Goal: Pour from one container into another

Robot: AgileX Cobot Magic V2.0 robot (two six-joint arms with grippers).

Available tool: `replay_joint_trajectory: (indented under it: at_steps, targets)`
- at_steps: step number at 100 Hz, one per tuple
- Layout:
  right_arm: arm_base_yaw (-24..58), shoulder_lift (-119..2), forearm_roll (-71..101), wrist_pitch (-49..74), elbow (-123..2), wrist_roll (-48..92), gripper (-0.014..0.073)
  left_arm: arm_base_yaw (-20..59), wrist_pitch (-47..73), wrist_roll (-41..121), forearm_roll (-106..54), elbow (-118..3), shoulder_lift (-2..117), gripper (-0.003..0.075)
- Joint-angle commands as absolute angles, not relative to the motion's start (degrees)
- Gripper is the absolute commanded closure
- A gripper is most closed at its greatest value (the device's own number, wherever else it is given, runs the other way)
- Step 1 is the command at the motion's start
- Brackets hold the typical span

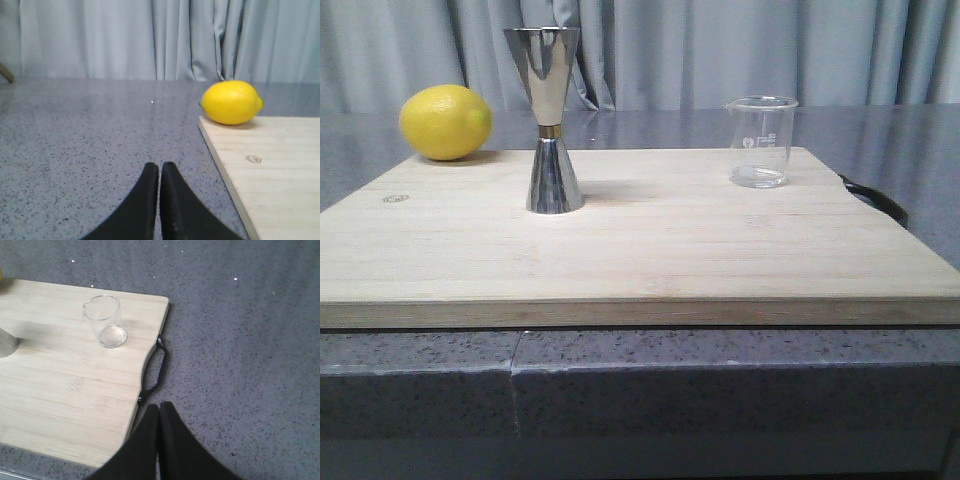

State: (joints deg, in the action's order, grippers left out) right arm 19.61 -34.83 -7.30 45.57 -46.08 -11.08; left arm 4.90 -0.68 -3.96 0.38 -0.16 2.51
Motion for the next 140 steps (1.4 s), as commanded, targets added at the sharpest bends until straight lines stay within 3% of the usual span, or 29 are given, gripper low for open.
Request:
replay_joint_trajectory:
  at_steps: [1, 114, 127, 140]
  targets:
    - [19.4, -34.9, -8.5, 41.3, -47.9, -11.0, 0.0662, 3.6, -8.1, -4.5, -2.9, 0.6, 0.5, 0.0740]
    - [19.4, -34.0, -8.6, 41.3, -47.2, -11.0, 0.0662, 2.4, -7.7, 0.0, -3.8, 0.6, -1.9, 0.0739]
    - [15.5, -29.3, -7.4, 39.1, -43.9, -11.1, 0.0662, 2.4, -7.7, 0.0, -3.8, 0.6, -1.9, 0.0739]
    - [6.9, -21.5, -3.0, 28.3, -34.8, -11.1, 0.0662, 2.4, -7.7, 0.0, -3.8, 0.6, -1.9, 0.0739]
